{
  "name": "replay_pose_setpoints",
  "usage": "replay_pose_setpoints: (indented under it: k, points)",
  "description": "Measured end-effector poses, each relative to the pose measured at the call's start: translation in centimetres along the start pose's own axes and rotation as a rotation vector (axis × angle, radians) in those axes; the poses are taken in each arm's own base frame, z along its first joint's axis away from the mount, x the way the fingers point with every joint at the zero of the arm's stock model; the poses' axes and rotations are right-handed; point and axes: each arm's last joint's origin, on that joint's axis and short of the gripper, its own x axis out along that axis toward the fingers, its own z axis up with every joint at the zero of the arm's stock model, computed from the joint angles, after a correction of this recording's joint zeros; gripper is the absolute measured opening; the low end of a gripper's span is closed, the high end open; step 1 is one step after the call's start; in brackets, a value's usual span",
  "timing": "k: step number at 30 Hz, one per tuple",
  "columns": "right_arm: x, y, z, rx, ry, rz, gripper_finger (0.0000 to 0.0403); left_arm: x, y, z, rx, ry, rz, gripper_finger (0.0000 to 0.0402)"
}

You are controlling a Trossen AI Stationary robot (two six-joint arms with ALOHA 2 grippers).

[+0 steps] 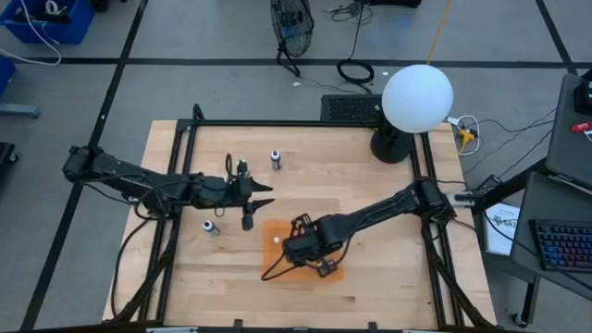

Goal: Pick & Place food coloring
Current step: Put the small purple food coloring bottle into the orange bin

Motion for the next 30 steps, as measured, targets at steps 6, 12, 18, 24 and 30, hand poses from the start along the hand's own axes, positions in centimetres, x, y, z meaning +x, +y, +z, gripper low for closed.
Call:
replay_pose_setpoints:
  k: [6,12,18,24,30]
  points:
    - [1.7,-0.9,0.3,0.032,-0.002,0.0,0.0041,0.1,0.2,-0.7,-0.004,-0.009,0.011,0.0145]
    - [2.9,-1.3,0.5,0.068,-0.023,0.068,0.0041,0.0,0.2,-0.8,0.014,-0.01,0.013,0.0145]
    - [4.6,-0.6,0.7,0.052,0.005,0.084,0.0041,0.1,0.5,-0.7,0.014,-0.011,0.023,0.0145]
    - [5.1,-0.2,0.9,0.043,-0.005,0.102,0.0041,0.1,0.5,-0.7,0.007,-0.018,0.017,0.0145]
    - [5.1,-0.2,0.9,0.047,-0.006,0.103,0.0043,0.1,0.5,-0.7,-0.011,-0.017,0.016,0.0145]
